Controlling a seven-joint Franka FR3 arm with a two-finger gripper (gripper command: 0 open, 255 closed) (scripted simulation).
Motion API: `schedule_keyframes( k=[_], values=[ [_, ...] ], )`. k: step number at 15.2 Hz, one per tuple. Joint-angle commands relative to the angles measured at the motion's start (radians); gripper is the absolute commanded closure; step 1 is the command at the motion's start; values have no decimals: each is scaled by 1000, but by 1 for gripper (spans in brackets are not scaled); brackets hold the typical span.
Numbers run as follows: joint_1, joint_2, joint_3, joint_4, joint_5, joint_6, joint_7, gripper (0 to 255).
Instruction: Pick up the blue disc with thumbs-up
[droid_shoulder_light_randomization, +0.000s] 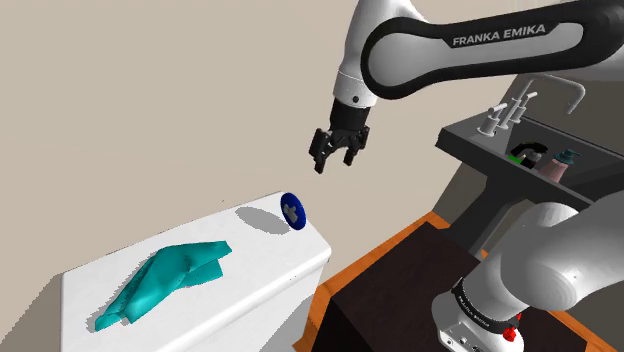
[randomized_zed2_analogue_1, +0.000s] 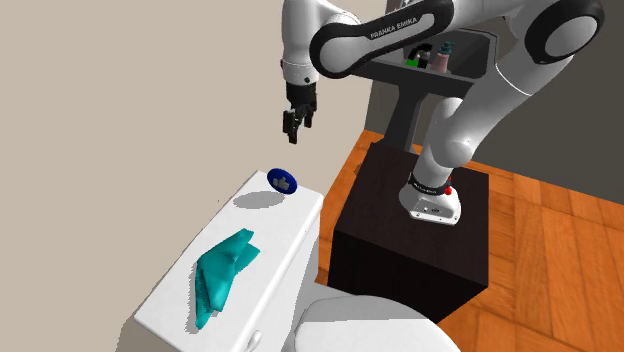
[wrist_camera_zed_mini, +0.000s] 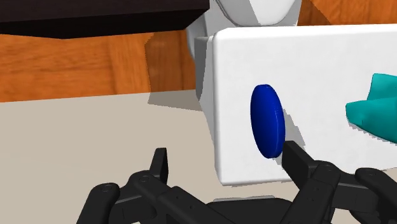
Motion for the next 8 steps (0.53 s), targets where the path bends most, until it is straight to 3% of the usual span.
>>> schedule_keyframes(
  k=[1, 8],
  values=[
    [9, 58, 32, 16, 2, 46, 33, 0],
    [35, 279, 124, 121, -41, 164, 157, 0]
  ],
)
